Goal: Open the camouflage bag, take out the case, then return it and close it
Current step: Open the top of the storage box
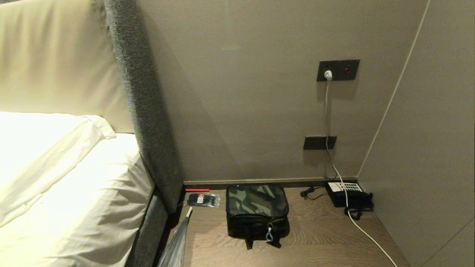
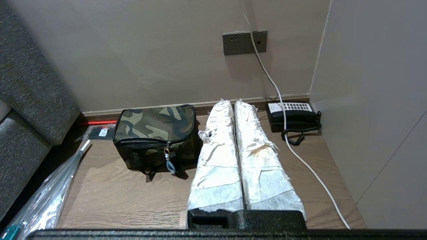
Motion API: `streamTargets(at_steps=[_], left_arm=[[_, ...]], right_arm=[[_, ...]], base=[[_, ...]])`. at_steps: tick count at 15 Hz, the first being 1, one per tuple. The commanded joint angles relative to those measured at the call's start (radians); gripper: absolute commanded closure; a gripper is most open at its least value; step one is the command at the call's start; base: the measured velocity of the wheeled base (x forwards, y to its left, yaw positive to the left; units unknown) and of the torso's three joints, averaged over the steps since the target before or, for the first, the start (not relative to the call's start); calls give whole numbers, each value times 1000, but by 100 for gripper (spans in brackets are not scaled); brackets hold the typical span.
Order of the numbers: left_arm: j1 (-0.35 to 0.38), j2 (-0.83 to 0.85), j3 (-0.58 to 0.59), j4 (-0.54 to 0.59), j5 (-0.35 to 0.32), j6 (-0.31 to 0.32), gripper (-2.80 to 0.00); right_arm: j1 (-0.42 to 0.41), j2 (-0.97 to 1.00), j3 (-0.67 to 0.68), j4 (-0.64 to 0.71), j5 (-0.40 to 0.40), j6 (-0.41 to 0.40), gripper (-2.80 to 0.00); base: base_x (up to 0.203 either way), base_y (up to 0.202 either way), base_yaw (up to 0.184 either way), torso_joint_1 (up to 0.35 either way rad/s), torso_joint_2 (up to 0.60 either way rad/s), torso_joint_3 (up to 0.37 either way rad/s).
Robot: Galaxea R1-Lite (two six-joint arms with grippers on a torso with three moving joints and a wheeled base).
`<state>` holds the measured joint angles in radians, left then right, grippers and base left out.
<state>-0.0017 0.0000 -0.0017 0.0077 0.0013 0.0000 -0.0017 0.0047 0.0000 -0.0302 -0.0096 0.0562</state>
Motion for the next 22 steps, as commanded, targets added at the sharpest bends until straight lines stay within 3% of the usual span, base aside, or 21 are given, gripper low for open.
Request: streamTargets(at_steps=[1,22], left_arm=[[0,-2,0,0,0,0,0],[0,-2,0,0,0,0,0]], right_arm=[[0,1,14,0,-1,1,0],[0,1,14,0,-1,1,0]], base=[[0,0,0,0,0,0],[0,0,0,0,0,0]])
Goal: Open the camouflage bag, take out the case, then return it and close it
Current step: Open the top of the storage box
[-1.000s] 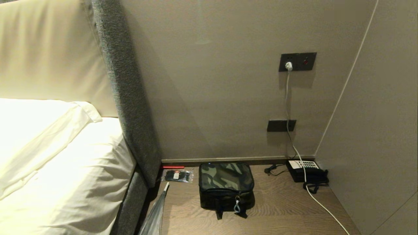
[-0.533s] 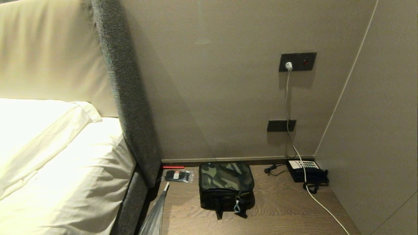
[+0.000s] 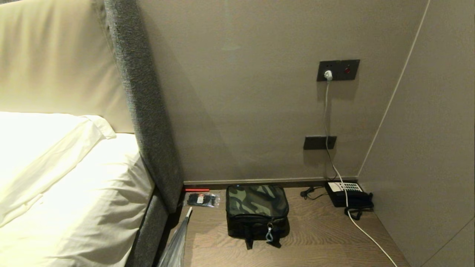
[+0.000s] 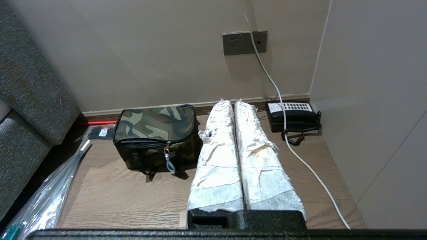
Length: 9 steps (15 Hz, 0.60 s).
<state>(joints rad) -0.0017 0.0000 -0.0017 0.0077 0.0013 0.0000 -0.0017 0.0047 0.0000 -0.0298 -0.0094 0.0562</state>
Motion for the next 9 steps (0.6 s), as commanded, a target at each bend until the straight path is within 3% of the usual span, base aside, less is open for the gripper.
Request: streamTargets(at_steps=[1,9], left_arm=[[0,-2,0,0,0,0,0],[0,-2,0,1,1,-1,0]], right_arm=[[0,1,14,-1,0,1,0],[0,1,14,-1,-1,1,0]], base=[[0,0,0,0,0,0],[0,0,0,0,0,0]])
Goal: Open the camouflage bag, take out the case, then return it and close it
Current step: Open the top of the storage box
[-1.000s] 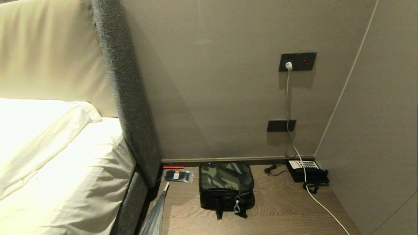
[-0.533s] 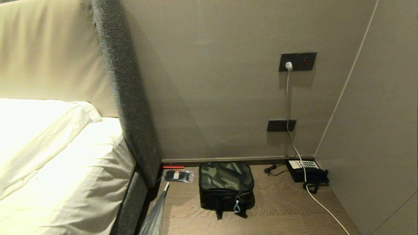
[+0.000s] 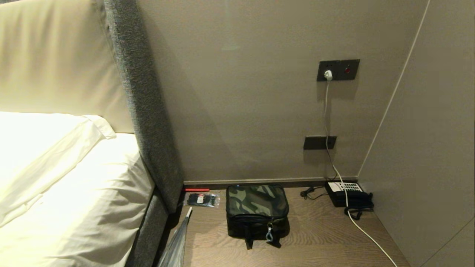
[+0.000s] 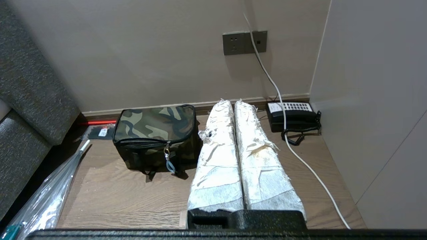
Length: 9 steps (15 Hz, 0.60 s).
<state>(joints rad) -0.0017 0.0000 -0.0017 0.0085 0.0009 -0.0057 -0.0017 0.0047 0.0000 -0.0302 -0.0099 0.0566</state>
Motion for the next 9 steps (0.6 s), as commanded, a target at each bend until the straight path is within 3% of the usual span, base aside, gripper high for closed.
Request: streamTargets(at_steps=[1,9], left_arm=[[0,0,0,1,2,12,0],[0,-2,-3,10,4,7,0]], right_arm=[[0,1,14,0,1,0,0],[0,1,14,0,1,0,0]], base=[[0,0,0,2,7,-38],[0,0,0,2,3,-183]])
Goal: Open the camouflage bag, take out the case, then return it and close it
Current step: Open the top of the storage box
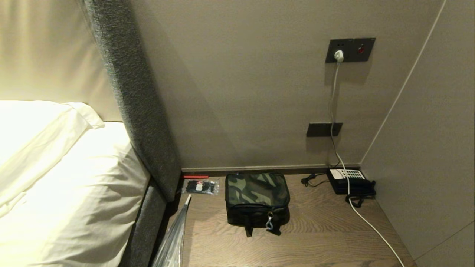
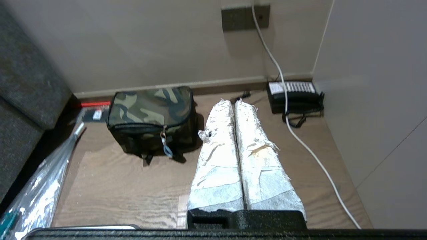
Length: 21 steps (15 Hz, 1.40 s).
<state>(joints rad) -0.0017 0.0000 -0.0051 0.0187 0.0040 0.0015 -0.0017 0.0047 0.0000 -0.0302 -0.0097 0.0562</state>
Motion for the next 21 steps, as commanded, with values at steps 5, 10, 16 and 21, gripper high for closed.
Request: streamTargets(at_steps=[5,10,16,21], left_arm=[[0,-2,1,-2,1,0,0],[0,-2,1,-2,1,0,0],[0,-2,2,-8,-1,-1,0],[0,0,4,-10,-1,-3,0]], right_arm=[[0,1,14,0,-1,1,0],[0,1,14,0,1,1,0],[0,1,14,0,0,1,0],[0,1,14,0,1,1,0]], base=[[0,0,0,1,4,-198],[0,0,0,2,1,-196],[0,0,0,3,3,-195],[0,0,0,2,3,-199]])
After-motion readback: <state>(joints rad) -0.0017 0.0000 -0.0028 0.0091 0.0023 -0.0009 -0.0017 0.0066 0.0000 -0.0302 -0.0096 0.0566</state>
